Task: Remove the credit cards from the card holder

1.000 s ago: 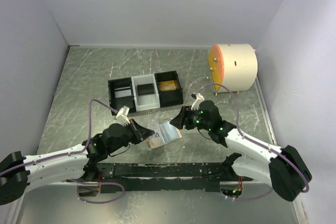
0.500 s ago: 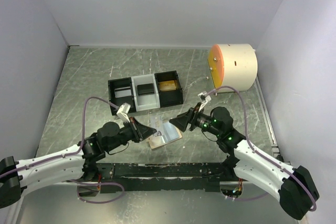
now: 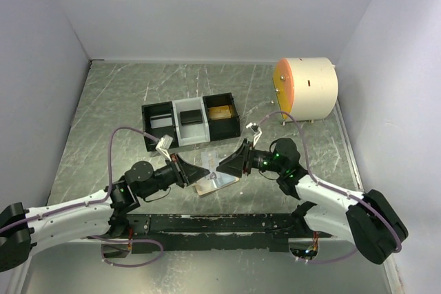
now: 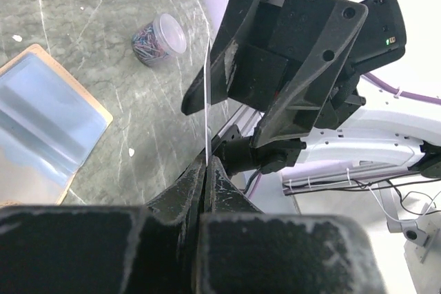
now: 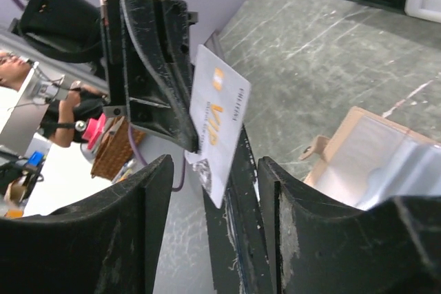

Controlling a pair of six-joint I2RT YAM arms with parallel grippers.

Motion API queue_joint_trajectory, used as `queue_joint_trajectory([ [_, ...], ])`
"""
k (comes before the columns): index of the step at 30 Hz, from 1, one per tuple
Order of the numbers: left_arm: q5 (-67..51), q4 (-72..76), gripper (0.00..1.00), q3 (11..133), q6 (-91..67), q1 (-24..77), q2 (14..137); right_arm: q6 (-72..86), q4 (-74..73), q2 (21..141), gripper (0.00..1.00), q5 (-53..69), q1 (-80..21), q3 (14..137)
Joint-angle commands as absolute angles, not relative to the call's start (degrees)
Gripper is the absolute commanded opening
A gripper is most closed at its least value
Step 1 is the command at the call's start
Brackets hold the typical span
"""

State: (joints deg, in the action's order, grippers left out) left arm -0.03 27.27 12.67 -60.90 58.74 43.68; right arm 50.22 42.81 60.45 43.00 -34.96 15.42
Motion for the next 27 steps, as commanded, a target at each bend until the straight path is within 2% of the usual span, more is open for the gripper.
queue_joint_trajectory([
  [1,-2.91,31.48,0.07,14.03,-58.72,59.15,44.24,52.28,49.21,62.23,0.49,48.93,-34.64,17.24],
  [9,-5.64,35.07,0.07,13.72,-58.63,59.15,44.52,60.06,63.7,67.37,0.39,53.44,-34.52,16.17],
  [13,-6.33,34.24,0.07,14.11,-58.19,59.15,44.2,59.93,63.92,67.03,0.34,53.12,-34.49,16.5],
  [22,-7.24,35.87,0.07,13.91,-57.86,59.15,43.77,62.33,66.06,68.06,0.15,55.12,-34.4,17.62],
  [27,-8.98,36.78,0.07,14.46,-57.54,59.2,45.41,61.86,64.22,66.79,0.1,54.33,-34.43,17.88],
])
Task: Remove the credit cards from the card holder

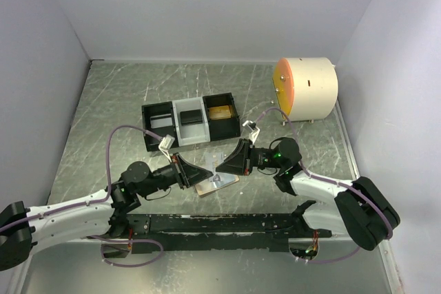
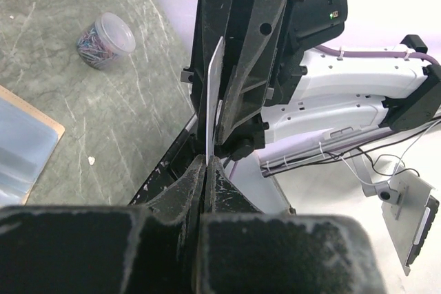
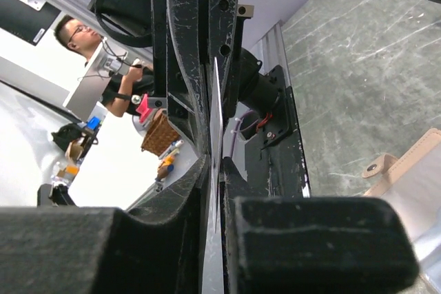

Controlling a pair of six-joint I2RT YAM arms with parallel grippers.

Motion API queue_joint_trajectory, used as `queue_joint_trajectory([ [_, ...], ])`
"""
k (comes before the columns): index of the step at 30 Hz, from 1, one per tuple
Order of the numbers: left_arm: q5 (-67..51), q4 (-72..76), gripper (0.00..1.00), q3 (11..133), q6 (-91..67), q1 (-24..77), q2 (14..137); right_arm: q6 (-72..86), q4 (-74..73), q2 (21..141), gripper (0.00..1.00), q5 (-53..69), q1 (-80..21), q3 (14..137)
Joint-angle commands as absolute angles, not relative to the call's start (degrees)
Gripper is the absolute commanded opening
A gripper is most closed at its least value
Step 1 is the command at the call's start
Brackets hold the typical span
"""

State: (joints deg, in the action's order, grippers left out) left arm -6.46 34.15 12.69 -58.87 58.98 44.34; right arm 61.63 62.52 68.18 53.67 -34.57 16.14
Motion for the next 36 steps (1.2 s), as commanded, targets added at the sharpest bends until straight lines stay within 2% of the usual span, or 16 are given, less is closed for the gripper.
queue_joint_trajectory([
  [1,-8.97,37.27,0.07,14.3,-57.83,59.2,45.56,61.95,63.98,66.6,0.08,54.18,-34.43,17.87],
  [4,-9.08,40.44,0.07,13.13,-58.63,59.15,45.8,61.89,63.66,66.43,0.0,53.85,-34.43,18.01],
  [8,-8.55,38.17,0.07,13.58,-58.1,59.16,45.6,61.27,62.08,66.02,0.0,53.32,-34.43,18.17],
  [9,-8.41,37.58,0.1,13.7,-58.01,59.15,45.39,60.63,61.12,65.68,0.0,53.2,-34.46,18.31],
  [15,-6.09,30.84,0.48,14.86,-57.63,59.15,43.13,51.47,45.78,61.35,0.0,49.67,-34.45,21.03],
  [18,-3.23,20.28,0.65,17.94,-56.1,59.23,42.38,43.38,33.03,58.13,0.0,45.25,-34.51,23.79],
  [22,4.72,0.51,0.71,23.3,-54.87,59.24,39.83,34.27,18.36,55.74,0.0,37.73,-34.53,27.23],
  [26,13.23,-14.78,0.77,28.8,-55.46,59.2,38.17,29.2,11.78,56.23,0.0,32.59,-34.5,30.34],
  [28,17.09,-21.17,0.97,31.4,-55.98,59.16,38.4,27.48,9.35,57.36,0.0,30.34,-34.59,32.31],
  [29,18.9,-23.98,1.0,32.51,-55.85,59.16,38.89,26.57,8.19,57.92,0.0,28.89,-34.71,33.34],
  [36,32.16,-41.21,1.0,43.59,-55.84,58.16,46.62,16.93,4.38,62.84,0.0,12.77,-40.78,40.8],
])
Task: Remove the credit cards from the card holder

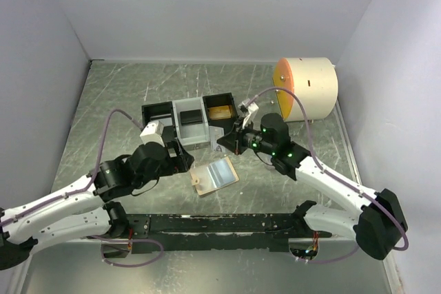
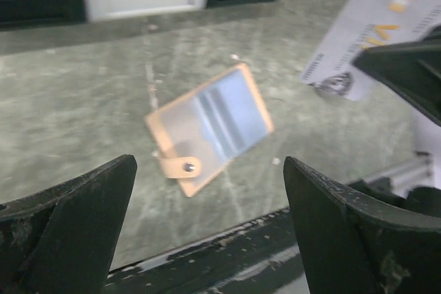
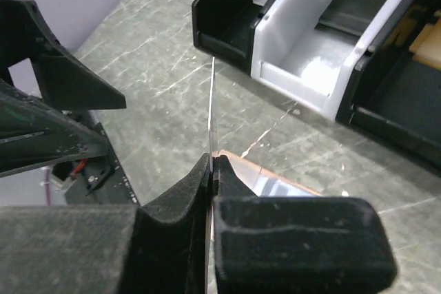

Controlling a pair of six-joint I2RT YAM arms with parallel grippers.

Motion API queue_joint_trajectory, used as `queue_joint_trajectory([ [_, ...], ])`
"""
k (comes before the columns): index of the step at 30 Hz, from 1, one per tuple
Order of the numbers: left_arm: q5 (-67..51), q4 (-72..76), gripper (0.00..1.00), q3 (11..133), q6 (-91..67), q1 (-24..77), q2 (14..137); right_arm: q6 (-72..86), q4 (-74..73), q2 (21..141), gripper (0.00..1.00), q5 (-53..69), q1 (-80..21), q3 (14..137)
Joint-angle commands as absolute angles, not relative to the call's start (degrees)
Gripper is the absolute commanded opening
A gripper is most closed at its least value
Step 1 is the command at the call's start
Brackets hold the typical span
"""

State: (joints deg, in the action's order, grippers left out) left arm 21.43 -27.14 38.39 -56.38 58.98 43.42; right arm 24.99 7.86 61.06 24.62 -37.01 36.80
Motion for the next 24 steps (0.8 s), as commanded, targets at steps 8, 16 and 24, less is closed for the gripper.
queue_joint_trajectory([
  [8,17.88,-38.88,1.0,45.05,-42.6,32.18,49.28,9.89,4.13,72.69,0.0,3.15,-46.76,49.95],
  [16,8.52,-40.14,1.0,46.63,-37.41,7.49,51.97,13.1,-1.9,89.2,0.0,1.1,-49.54,66.84],
  [24,16.39,-47.42,1.0,52.58,-34.5,1.06,51.38,17.41,-5.94,104.47,0.0,-8.06,-53.85,83.42],
])
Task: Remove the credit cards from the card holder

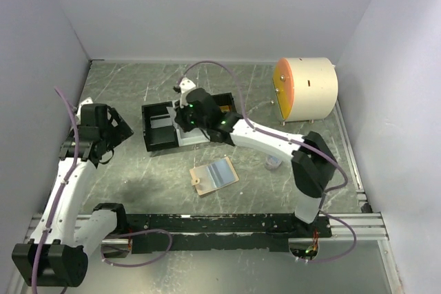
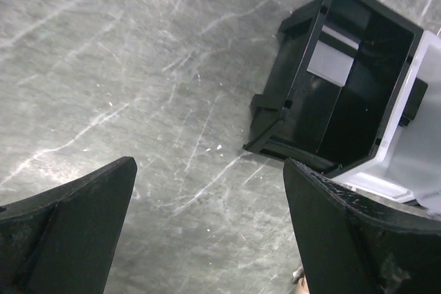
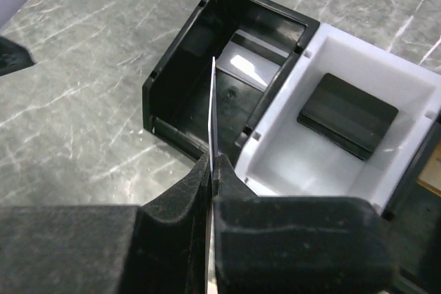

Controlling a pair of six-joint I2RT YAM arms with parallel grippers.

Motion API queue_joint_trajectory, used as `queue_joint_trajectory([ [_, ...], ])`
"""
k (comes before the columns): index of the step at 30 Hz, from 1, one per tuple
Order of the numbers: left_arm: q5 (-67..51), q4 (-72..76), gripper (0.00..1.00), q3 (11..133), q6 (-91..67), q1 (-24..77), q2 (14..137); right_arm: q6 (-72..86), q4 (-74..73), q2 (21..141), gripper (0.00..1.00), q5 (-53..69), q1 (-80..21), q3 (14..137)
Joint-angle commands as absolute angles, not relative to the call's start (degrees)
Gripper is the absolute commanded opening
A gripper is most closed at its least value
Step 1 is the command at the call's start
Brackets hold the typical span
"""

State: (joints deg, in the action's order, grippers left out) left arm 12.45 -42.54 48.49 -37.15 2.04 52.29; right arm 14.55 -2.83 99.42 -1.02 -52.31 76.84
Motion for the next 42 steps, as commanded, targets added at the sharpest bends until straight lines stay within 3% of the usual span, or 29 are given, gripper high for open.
queue_joint_trajectory([
  [1,17.72,-47.49,1.0,52.78,-34.62,1.05,50.5,17.63,-6.52,106.46,0.0,-8.69,-54.2,85.44],
  [8,18.01,-42.08,1.0,50.02,-30.42,1.05,45.38,17.4,-11.33,120.05,0.0,-15.35,-55.56,100.2],
  [18,20.22,-39.19,1.0,45.68,-29.52,1.05,41.41,15.46,-13.48,130.5,0.0,-25.4,-55.94,111.89],
  [42,18.2,-38.85,1.0,45.28,-29.79,1.07,43.28,9.92,-10.33,127.34,0.0,-34.75,-52.94,104.04],
])
